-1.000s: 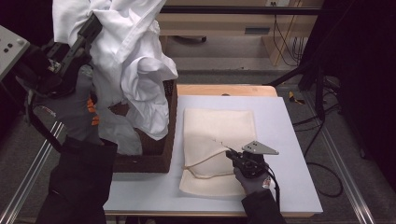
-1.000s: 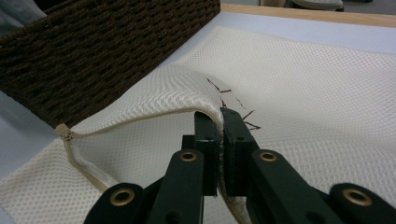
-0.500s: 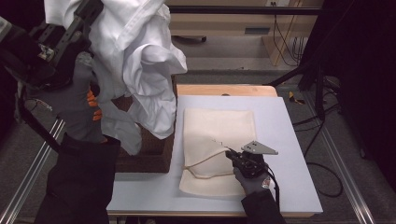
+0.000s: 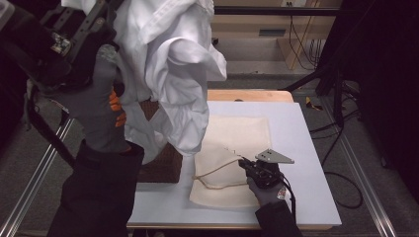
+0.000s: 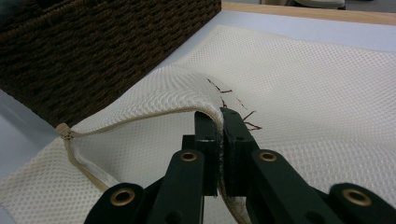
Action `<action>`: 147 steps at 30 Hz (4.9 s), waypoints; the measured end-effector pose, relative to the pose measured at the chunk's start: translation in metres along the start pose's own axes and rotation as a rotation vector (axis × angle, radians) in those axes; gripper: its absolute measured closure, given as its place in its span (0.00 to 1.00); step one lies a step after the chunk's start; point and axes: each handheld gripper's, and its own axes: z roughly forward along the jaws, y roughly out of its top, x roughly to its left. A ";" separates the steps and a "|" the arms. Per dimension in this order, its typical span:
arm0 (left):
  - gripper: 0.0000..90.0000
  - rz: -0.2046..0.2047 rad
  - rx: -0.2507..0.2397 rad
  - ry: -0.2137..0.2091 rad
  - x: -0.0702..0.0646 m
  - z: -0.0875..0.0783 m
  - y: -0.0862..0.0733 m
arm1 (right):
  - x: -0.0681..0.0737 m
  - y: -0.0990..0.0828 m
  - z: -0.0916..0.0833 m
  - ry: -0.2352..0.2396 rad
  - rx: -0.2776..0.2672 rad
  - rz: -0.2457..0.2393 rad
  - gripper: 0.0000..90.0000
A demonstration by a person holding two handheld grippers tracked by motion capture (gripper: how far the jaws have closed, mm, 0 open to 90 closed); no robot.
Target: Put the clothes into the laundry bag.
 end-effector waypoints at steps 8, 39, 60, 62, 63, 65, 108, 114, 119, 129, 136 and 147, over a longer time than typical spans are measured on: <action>0.92 -0.006 -0.020 -0.041 -0.021 0.012 0.008 | 0.000 0.000 0.000 0.005 -0.004 0.002 0.97; 0.92 -0.126 0.046 -0.225 -0.062 0.014 -0.053 | -0.008 0.000 -0.002 -0.006 -0.016 0.025 0.97; 0.92 -0.130 0.251 -0.309 -0.044 -0.055 -0.121 | -0.014 -0.002 0.000 -0.025 -0.014 0.033 0.97; 0.92 -0.132 0.266 -0.311 -0.042 -0.058 -0.125 | -0.014 -0.002 -0.001 -0.025 -0.016 0.033 0.97; 0.92 -0.127 0.278 -0.315 -0.041 -0.060 -0.128 | -0.014 -0.002 -0.001 -0.025 -0.016 0.033 0.97; 0.92 -0.121 0.302 -0.317 -0.041 -0.063 -0.136 | -0.014 -0.002 0.000 -0.025 -0.015 0.034 0.97; 0.92 -0.108 0.776 -0.467 -0.088 -0.120 -0.272 | -0.013 0.001 -0.002 -0.020 -0.019 0.042 0.97; 0.92 -0.088 0.855 -0.485 -0.100 -0.115 -0.293 | -0.013 0.001 -0.002 -0.019 -0.021 0.039 0.97; 0.92 -0.078 0.898 -0.484 -0.109 -0.108 -0.310 | -0.012 0.000 -0.001 -0.019 -0.020 0.039 0.97; 0.92 -0.049 0.966 -0.485 -0.125 -0.095 -0.341 | -0.012 0.000 0.000 -0.017 -0.019 0.044 0.97; 0.91 -0.045 1.008 -0.496 -0.133 -0.091 -0.356 | -0.012 0.000 0.000 -0.019 -0.024 0.038 0.97; 0.90 -0.018 1.097 -0.494 -0.142 -0.083 -0.380 | -0.011 0.000 0.000 -0.018 -0.023 0.033 0.97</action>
